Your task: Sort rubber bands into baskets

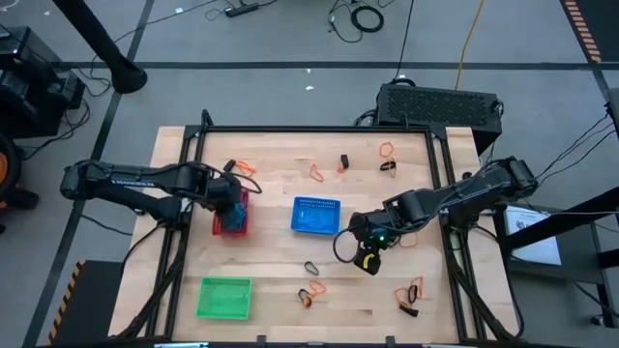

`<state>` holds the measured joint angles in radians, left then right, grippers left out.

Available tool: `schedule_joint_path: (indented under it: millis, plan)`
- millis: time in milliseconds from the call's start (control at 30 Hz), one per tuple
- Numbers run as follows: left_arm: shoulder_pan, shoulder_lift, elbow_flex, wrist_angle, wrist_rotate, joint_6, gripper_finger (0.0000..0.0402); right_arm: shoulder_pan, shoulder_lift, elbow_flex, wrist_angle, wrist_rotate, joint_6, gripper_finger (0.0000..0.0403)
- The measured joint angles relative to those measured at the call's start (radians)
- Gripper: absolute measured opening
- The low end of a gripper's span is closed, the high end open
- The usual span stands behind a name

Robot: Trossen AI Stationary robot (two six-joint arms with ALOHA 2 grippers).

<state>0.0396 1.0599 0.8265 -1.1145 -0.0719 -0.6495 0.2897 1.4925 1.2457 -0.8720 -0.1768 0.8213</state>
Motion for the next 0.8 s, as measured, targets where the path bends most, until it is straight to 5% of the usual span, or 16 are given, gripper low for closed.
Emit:
schedule_joint_path:
  millis: [267,400,633,800]
  plan:
    - [0.163,0.0,0.118,0.057,-0.024,0.029,0.0132,0.0,-0.058,0.0,-0.01,0.026,-0.083,0.0251]
    - [0.308,0.046,0.126,0.108,0.042,0.143,0.0132,0.0,-0.079,0.0,-0.009,0.058,-0.103,0.0251]
    - [0.551,0.299,0.126,0.18,0.133,0.481,0.0132,0.0,-0.082,0.0,-0.004,0.077,-0.092,0.0251]
    - [0.616,0.484,0.125,0.293,0.147,0.715,0.0132,0.0,-0.081,0.0,0.01,0.112,-0.014,0.0251]
